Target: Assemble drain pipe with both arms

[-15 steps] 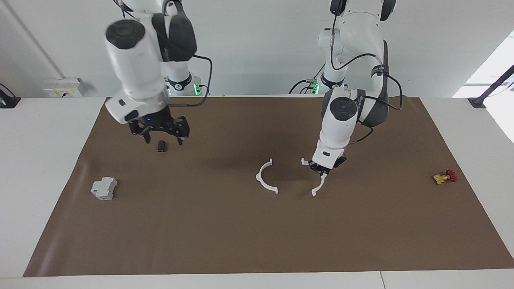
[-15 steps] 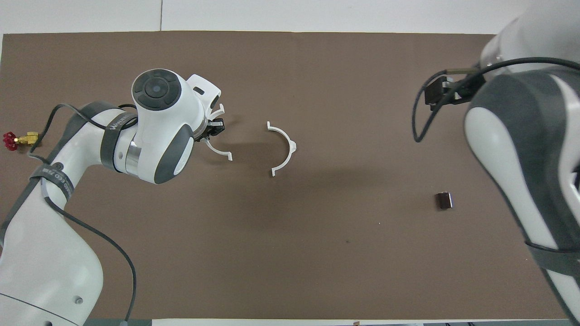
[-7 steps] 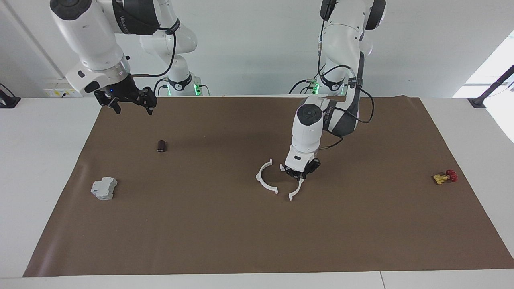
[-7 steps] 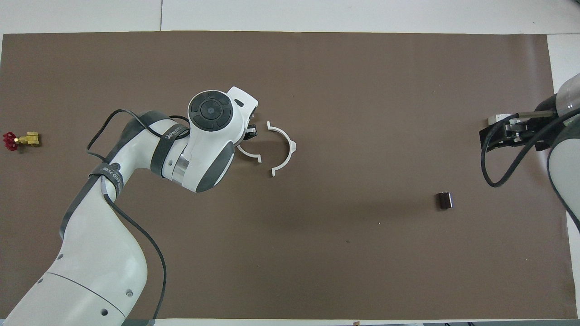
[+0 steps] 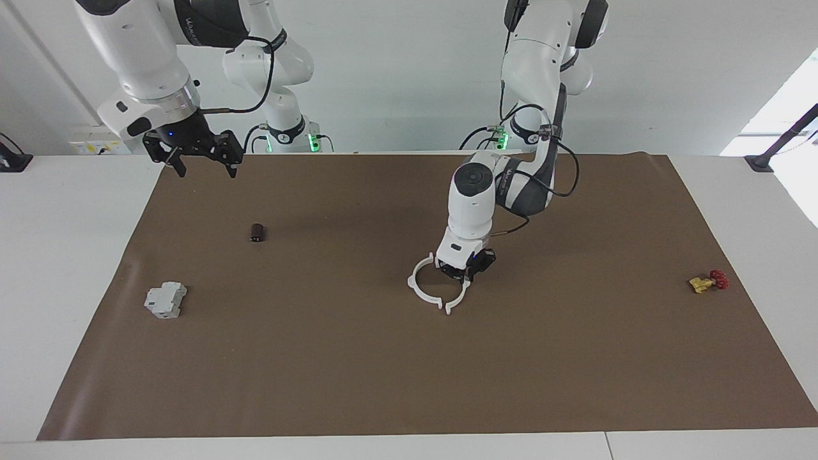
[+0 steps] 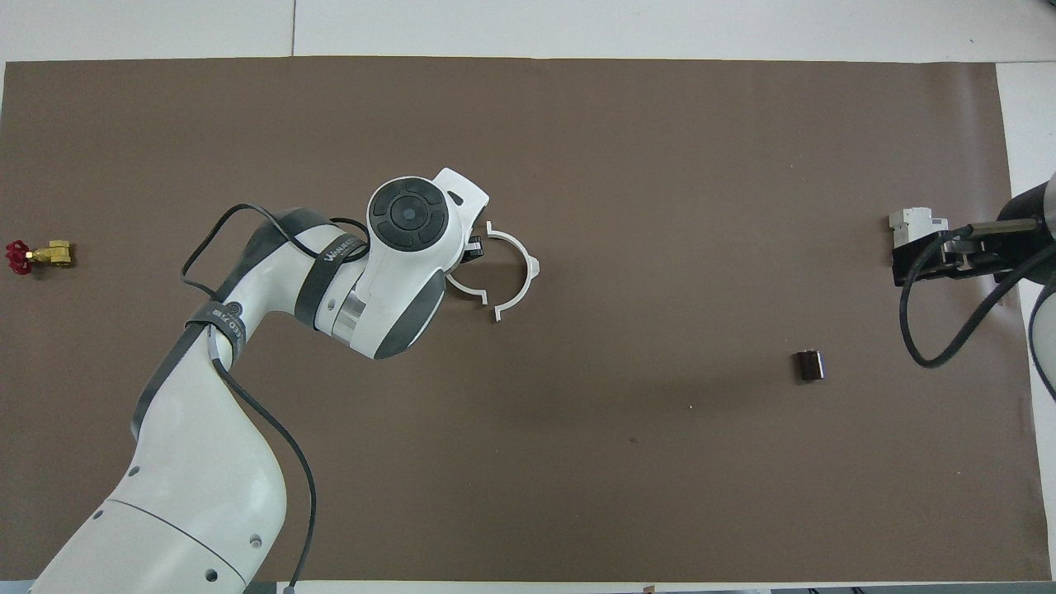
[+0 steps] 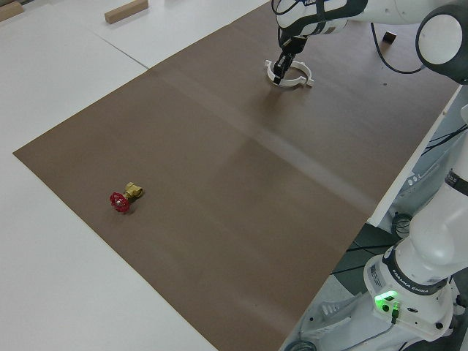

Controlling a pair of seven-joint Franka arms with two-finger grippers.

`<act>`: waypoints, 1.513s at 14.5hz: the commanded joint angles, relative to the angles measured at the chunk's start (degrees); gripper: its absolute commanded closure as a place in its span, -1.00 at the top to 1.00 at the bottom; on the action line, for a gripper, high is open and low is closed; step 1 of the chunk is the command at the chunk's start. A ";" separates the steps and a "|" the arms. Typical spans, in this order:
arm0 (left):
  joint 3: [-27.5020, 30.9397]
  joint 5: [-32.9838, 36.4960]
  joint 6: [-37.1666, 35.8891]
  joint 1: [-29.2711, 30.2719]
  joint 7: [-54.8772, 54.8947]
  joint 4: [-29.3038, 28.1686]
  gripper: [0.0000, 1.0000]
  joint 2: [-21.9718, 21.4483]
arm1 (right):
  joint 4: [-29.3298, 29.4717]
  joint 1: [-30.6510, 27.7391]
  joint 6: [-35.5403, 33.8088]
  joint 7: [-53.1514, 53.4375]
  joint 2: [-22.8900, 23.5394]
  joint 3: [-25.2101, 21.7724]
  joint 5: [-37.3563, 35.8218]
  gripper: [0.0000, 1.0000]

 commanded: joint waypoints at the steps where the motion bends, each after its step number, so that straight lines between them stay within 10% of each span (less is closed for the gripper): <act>1: 0.94 1.46 -0.17 -1.77 -2.17 -1.55 -1.00 -0.83 | 0.88 -1.42 1.12 -1.31 1.48 0.47 2.13 1.00; 18: 0.85 1.55 -1.67 -2.12 -1.91 -2.17 -1.00 -1.36 | 4.04 -4.32 -1.16 -1.40 2.45 0.38 3.63 1.00; 19: 0.85 1.55 -1.75 -2.12 -1.91 -2.08 -0.89 -1.36 | 4.56 -4.58 -0.90 -1.40 2.45 0.38 3.63 1.00; 21: 0.85 1.55 -1.84 -2.12 -1.91 -2.17 0.60 -1.36 | 4.75 -5.81 -0.89 -1.31 2.45 0.38 3.63 1.00; 22: 0.85 1.55 -1.67 -2.12 -1.74 -2.17 1.00 -1.45 | 4.75 -6.16 -0.89 -1.39 2.62 0.38 3.72 1.00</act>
